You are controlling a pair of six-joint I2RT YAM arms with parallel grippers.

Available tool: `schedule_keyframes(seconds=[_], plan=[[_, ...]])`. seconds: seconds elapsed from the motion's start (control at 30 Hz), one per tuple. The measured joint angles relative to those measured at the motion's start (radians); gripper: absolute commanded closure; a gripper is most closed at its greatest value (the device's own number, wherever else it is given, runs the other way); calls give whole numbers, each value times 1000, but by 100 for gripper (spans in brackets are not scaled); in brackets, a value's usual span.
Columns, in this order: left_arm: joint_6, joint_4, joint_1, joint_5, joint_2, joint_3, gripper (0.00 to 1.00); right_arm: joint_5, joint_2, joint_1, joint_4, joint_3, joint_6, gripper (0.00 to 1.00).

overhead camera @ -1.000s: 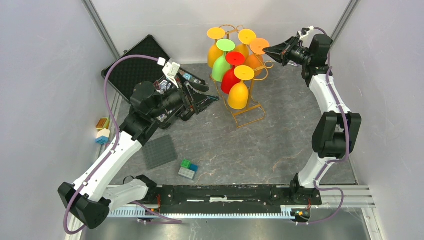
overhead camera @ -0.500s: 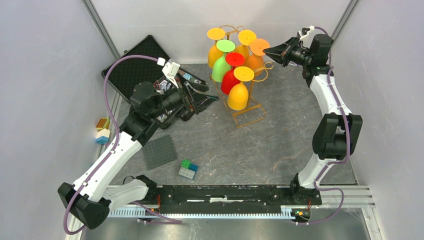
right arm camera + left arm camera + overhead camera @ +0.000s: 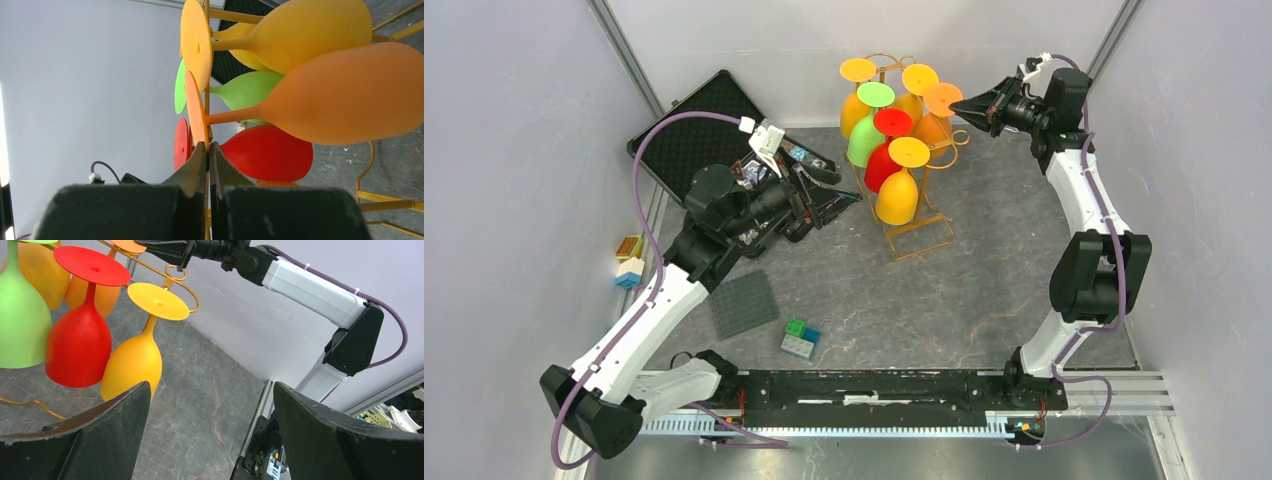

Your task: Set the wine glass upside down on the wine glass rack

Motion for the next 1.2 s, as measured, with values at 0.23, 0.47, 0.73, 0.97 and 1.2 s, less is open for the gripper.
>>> schedule_keyframes(seconds=[0.23, 0.47, 0.73, 0.97, 1.2], plan=[[0, 0, 0, -1, -4, -3, 5, 0, -7, 0, -22, 3, -19, 100], [0, 0, -2, -3, -5, -4, 5, 0, -20, -6, -105, 21, -74, 100], [0, 0, -2, -3, -5, -5, 4, 2, -34, -24, -164, 35, -101, 100], [0, 0, -2, -3, -5, -5, 4, -14, -43, -25, -175, 35, -101, 100], [0, 0, -2, -3, -5, -5, 4, -27, -51, -19, -195, 34, -108, 100]])
